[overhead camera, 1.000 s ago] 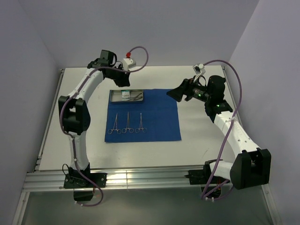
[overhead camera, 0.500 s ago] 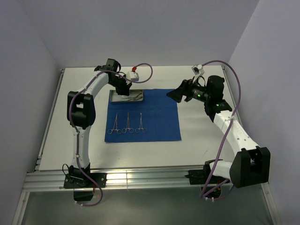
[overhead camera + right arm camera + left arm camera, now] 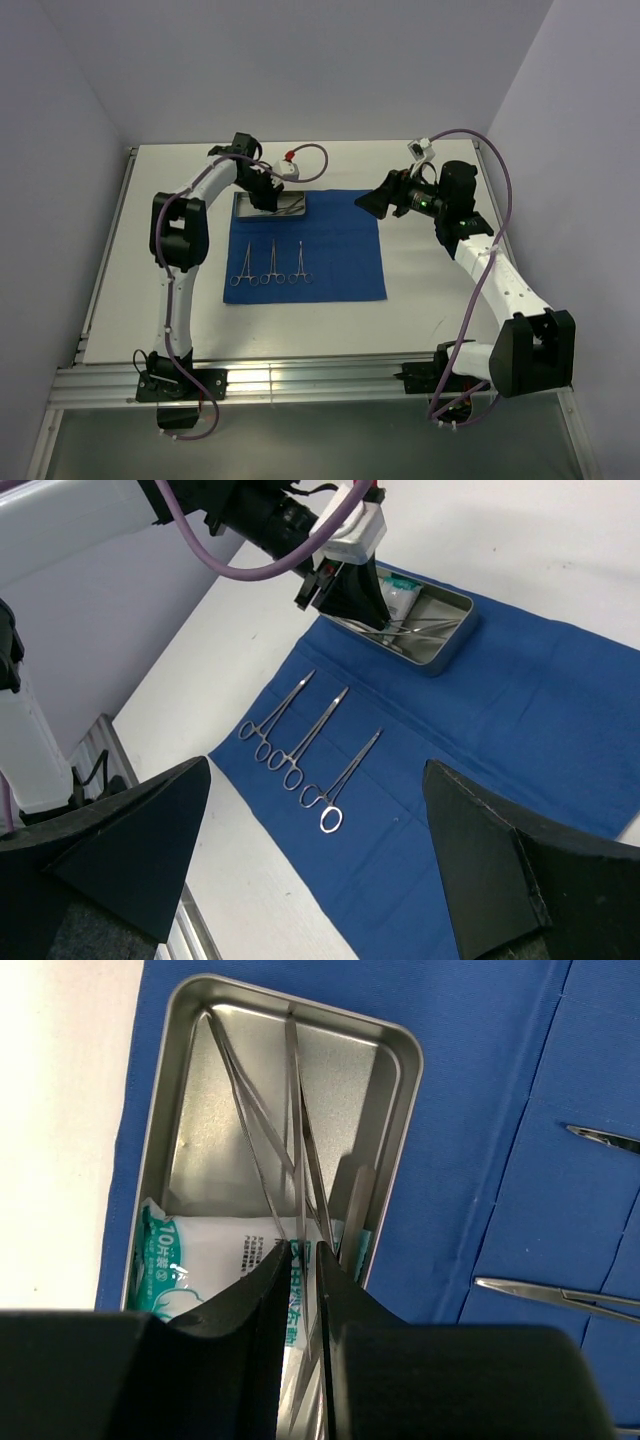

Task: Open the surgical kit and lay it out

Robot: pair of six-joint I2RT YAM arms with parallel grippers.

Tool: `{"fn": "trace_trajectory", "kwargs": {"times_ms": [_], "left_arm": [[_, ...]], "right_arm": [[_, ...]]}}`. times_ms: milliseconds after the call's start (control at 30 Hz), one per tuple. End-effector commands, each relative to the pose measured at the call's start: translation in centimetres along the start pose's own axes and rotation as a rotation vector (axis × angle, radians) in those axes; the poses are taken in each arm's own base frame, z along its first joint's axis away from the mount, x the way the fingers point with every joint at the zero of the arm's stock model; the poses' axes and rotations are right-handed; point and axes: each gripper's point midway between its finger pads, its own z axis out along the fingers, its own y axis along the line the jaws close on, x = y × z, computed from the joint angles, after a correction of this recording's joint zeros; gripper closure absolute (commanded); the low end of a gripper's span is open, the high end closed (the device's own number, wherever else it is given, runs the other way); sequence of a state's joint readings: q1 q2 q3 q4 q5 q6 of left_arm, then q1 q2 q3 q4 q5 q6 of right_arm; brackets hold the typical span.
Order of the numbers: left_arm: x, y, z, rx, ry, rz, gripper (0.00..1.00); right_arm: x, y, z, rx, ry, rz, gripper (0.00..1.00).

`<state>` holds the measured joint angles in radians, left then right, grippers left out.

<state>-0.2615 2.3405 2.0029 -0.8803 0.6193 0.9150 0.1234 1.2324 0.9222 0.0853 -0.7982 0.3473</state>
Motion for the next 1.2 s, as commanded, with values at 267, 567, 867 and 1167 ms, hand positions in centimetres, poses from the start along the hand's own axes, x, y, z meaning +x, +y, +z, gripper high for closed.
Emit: {"fn": "trace_trajectory", "kwargs": {"times_ms": [267, 567, 867, 1167], "left_arm": [[-0.5, 1.2, 0.8, -0.033, -0.003, 0.057, 0.84], [-1.7, 1.5, -0.4, -0.061, -0.024, 0.108, 1.00], [-5.4, 1.5, -4.9, -0.132, -0.064, 0.237, 1.00], [-10.0, -1.7, -11.2, -0.177, -0.121, 0.442, 1.00]], "right_arm": [[-1.7, 0.2, 0.0, -0.015, -0.034, -0.032, 0.06], [-1.9, 0.3, 0.1, -0.017, -0.037, -0.034, 0.06], [-1.9, 0.4, -0.2, -0.019, -0.027, -0.084, 0.06], [-0.9, 0.3, -2.4, -0.007, 0.027, -0.368, 0.14]]}}
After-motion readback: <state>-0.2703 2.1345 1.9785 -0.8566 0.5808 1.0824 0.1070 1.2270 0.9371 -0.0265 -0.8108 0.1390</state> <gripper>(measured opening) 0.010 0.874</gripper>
